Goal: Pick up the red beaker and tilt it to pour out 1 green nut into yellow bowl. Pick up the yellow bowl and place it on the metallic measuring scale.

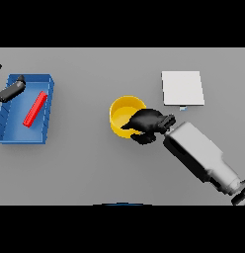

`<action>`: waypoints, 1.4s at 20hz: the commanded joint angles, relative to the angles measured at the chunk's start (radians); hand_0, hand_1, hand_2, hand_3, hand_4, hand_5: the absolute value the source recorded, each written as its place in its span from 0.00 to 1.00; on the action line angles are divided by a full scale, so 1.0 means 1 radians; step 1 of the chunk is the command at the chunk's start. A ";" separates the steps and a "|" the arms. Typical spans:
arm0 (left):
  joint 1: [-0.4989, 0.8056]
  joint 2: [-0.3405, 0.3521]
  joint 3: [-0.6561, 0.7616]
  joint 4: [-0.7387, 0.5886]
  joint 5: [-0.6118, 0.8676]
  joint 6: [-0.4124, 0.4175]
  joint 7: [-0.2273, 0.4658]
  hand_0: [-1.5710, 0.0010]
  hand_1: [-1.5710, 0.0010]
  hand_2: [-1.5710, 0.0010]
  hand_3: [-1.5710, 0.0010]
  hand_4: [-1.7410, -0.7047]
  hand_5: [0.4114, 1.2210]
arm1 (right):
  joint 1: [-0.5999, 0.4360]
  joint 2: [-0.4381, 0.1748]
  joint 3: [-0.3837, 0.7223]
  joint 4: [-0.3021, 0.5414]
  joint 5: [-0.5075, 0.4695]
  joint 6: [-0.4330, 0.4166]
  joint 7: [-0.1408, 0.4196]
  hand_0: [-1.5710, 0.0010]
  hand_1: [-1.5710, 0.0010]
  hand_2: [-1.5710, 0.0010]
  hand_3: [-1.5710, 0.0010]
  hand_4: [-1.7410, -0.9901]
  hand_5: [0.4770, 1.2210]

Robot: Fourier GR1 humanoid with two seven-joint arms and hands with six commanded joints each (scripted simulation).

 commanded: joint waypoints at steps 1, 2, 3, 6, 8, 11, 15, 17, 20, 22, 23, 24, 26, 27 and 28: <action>-0.004 0.001 0.000 -0.005 -0.002 0.006 0.012 1.00 1.00 1.00 1.00 0.91 0.39 | -0.004 -0.003 0.001 0.003 -0.007 0.019 -0.003 0.35 0.37 0.39 0.56 0.23 0.82; -0.004 0.010 0.001 -0.015 -0.001 0.005 0.020 1.00 1.00 1.00 1.00 0.91 0.39 | -0.014 0.002 0.005 0.008 -0.011 0.040 0.007 0.28 0.30 0.31 0.45 0.18 0.86; -0.006 0.009 0.003 -0.011 0.001 0.005 0.019 1.00 1.00 1.00 1.00 0.91 0.39 | -0.009 0.006 0.008 -0.002 -0.012 0.040 0.032 0.22 0.24 0.25 0.41 0.15 0.89; 0.002 0.004 0.002 -0.014 0.007 0.006 0.016 1.00 1.00 1.00 1.00 0.91 0.39 | 0.001 -0.012 -0.004 -0.030 -0.039 0.070 0.035 0.11 0.12 0.16 0.27 0.08 0.94; -0.005 -0.004 -0.002 -0.020 0.004 0.011 0.024 1.00 1.00 1.00 1.00 0.90 0.39 | -0.001 -0.019 -0.005 -0.035 -0.038 0.059 0.036 0.07 0.08 0.12 0.25 0.05 0.96; -0.010 -0.001 -0.004 -0.014 -0.005 0.011 0.022 1.00 1.00 1.00 1.00 0.91 0.39 | -0.012 -0.032 -0.014 -0.057 -0.054 0.068 0.034 0.04 0.04 0.08 0.24 0.03 0.98; -0.015 0.004 0.000 -0.005 -0.006 0.007 0.024 1.00 1.00 1.00 1.00 0.91 0.38 | -0.024 -0.073 -0.052 -0.138 -0.097 0.108 0.039 0.02 0.02 0.05 0.15 0.01 0.99; -0.002 0.010 -0.003 -0.019 -0.005 0.008 0.018 1.00 1.00 1.00 1.00 0.91 0.38 | -0.039 -0.102 -0.067 -0.175 -0.100 0.123 0.056 0.01 0.01 0.03 0.14 0.02 1.00; -0.003 0.010 -0.005 -0.028 -0.001 0.004 0.028 1.00 1.00 1.00 1.00 0.91 0.38 | -0.051 -0.127 -0.097 -0.239 -0.117 0.162 0.112 0.00 0.01 0.02 0.17 0.02 1.00; -0.001 0.015 0.003 -0.024 0.004 0.004 0.019 1.00 1.00 1.00 1.00 0.90 0.38 | -0.043 -0.139 -0.120 -0.260 -0.132 0.175 0.148 0.00 0.00 0.01 0.20 0.03 1.00; -0.006 0.013 0.003 -0.030 0.003 0.007 0.024 1.00 1.00 1.00 1.00 0.90 0.38 | -0.044 -0.145 -0.128 -0.265 -0.137 0.181 0.154 0.00 0.00 0.01 0.21 0.03 1.00; -0.002 0.021 0.006 -0.029 0.005 0.005 0.021 1.00 1.00 1.00 1.00 0.90 0.38 | -0.048 -0.151 -0.135 -0.267 -0.145 0.188 0.155 0.00 0.00 0.01 0.21 0.03 1.00; -0.010 0.022 0.001 -0.039 -0.003 0.008 0.027 1.00 1.00 1.00 1.00 0.91 0.39 | -0.087 -0.176 -0.145 -0.248 -0.137 0.171 0.116 0.00 0.00 0.00 0.21 0.03 1.00; -0.008 0.028 0.004 -0.043 0.002 0.003 0.023 1.00 1.00 1.00 1.00 0.91 0.39 | -0.101 -0.187 -0.152 -0.234 -0.128 0.157 0.119 0.00 0.00 0.00 0.20 0.03 1.00; -0.005 0.028 0.006 -0.035 0.001 0.006 0.027 1.00 1.00 1.00 1.00 0.90 0.40 | -0.113 -0.200 -0.159 -0.223 -0.127 0.150 0.105 0.00 0.00 0.00 0.16 0.03 1.00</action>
